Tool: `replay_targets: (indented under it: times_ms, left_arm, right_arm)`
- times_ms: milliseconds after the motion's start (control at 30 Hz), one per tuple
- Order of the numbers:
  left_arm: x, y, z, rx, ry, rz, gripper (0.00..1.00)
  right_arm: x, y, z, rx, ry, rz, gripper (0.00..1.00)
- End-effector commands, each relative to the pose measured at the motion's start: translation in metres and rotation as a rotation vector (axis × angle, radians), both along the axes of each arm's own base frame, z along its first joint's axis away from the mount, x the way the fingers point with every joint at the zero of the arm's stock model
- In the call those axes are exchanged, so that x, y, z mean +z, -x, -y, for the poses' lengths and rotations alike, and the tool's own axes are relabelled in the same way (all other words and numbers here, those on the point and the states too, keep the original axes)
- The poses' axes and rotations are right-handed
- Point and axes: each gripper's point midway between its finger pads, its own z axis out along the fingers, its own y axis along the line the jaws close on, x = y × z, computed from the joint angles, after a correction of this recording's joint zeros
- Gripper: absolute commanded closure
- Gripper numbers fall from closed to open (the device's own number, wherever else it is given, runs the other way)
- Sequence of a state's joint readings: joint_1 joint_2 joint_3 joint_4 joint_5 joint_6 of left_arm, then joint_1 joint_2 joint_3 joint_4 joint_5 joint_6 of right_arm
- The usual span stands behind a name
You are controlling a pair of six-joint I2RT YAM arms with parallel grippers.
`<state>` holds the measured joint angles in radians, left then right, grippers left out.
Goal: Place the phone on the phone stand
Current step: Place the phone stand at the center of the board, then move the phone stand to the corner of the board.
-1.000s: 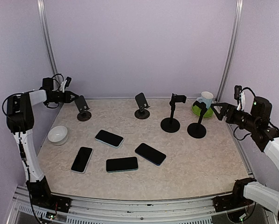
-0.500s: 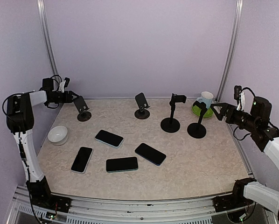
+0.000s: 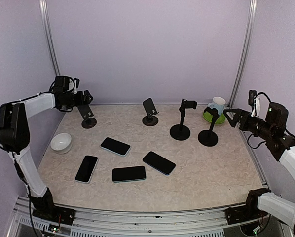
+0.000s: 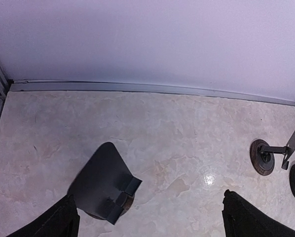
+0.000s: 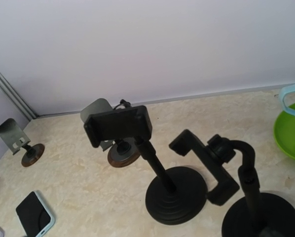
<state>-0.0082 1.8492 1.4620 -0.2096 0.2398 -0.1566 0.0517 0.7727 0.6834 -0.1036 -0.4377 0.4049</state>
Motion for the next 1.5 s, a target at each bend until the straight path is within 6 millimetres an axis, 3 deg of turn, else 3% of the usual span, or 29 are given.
replay_targets:
  times_ms: [0, 167, 300, 600, 700, 900, 1033, 1467]
  left_arm:
    - [-0.008, 0.016, -0.012, 0.2, -0.041, -0.062, 0.01]
    - [-0.026, 0.027, -0.028, 0.318, -0.082, -0.119, 0.01]
    - [-0.039, 0.026, -0.03, 0.403, -0.049, -0.157, 0.01]
    - [-0.052, 0.009, -0.004, 0.565, -0.012, -0.191, 0.01]
    - [-0.05, -0.002, 0.001, 0.62, -0.019, -0.181, 0.01]
    - [-0.058, -0.009, -0.008, 0.765, -0.011, -0.206, 0.01]
    - [-0.067, -0.011, -0.007, 0.789, -0.013, -0.218, 0.01]
    - [-0.068, -0.017, -0.018, 0.872, -0.069, -0.193, 0.01]
  right_arm:
    - [0.009, 0.005, -0.004, 0.017, 0.005, 0.032, 0.0]
    - [0.008, 0.007, -0.004, 0.017, 0.001, 0.038, 0.0]
    - [0.01, 0.008, -0.003, 0.012, 0.002, 0.047, 0.0]
    - [0.013, 0.008, -0.006, 0.031, -0.01, 0.049, 0.0]
    - [0.014, 0.009, -0.008, 0.04, -0.014, 0.052, 0.0]
    - [0.017, 0.011, -0.008, 0.045, -0.013, 0.057, 0.0]
    - [0.017, 0.012, -0.008, 0.041, -0.008, 0.063, 0.0]
    - [0.016, 0.012, -0.011, 0.058, -0.017, 0.066, 0.0]
